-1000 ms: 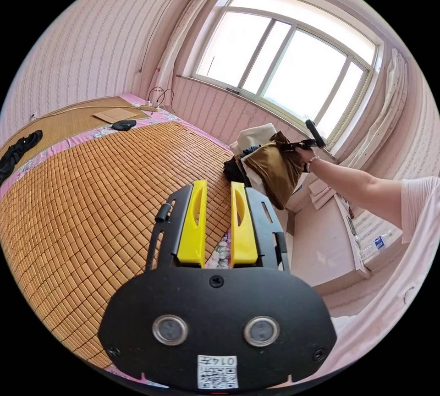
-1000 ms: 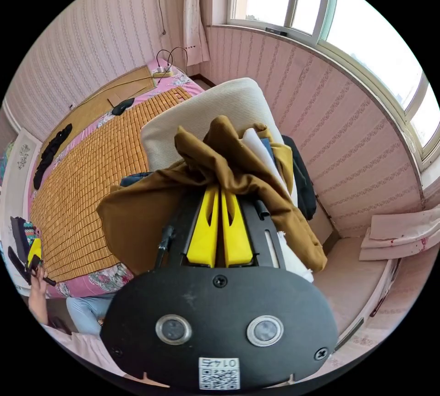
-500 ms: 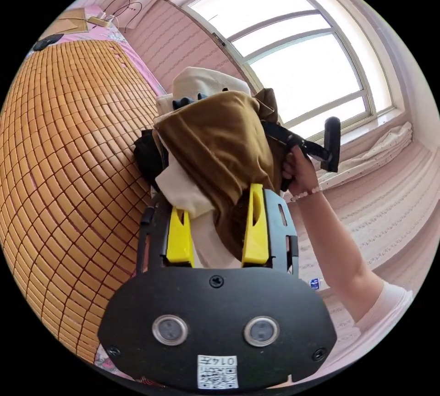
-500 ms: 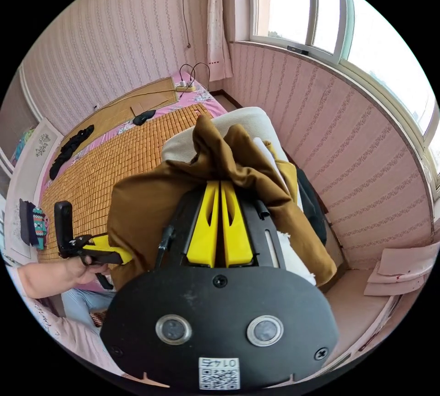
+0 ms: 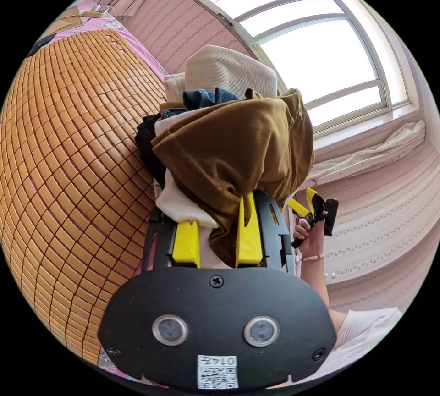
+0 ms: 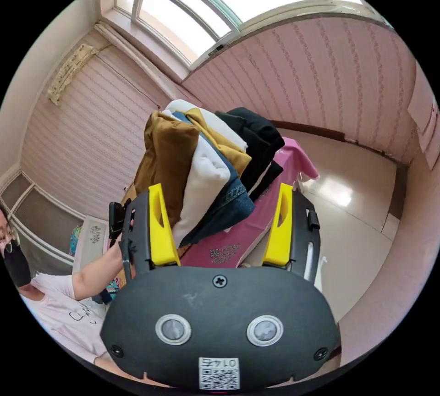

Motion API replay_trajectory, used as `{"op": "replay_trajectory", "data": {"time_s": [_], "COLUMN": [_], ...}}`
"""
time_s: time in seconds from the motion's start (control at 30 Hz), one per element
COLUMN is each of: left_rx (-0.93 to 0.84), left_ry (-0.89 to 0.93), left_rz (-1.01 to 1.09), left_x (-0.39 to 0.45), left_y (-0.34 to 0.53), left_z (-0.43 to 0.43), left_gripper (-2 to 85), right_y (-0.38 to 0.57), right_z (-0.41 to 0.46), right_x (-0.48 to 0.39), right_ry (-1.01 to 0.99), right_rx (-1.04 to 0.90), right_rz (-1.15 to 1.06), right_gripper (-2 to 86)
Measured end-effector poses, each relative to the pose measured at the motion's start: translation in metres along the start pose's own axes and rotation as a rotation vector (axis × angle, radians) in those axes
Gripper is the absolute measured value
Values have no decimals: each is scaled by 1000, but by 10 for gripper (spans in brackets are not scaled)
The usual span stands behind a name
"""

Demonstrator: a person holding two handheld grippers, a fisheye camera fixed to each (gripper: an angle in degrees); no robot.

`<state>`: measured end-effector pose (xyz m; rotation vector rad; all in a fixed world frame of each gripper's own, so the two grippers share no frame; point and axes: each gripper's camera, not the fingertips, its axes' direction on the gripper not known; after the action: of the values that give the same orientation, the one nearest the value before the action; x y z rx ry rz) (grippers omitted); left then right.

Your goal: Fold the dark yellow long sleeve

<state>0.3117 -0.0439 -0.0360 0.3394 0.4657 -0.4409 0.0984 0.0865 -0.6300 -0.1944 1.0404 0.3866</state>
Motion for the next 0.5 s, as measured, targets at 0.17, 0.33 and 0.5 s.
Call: {"op": "replay_trajectory", "data": {"time_s": [0.17,0.33,0.5], "left_rx": [19,114,220], "left_ry": [4,-21,-88], "left_rz": [3,44,211], "left_x": [-1,13,53], "left_y": [-2,-4,-27], "left_z": [-5,-22,-35], "left_gripper": [97,80,80], "right_y": [-12,-24,-77], "right_z": [43,24,20], "right_x": [-3,-77,-123], "right_ry": [-120,88,98], "right_rx": [-21,74,152], "right_rz": [3,-267,-463], "right_gripper": [216,134,119]}}
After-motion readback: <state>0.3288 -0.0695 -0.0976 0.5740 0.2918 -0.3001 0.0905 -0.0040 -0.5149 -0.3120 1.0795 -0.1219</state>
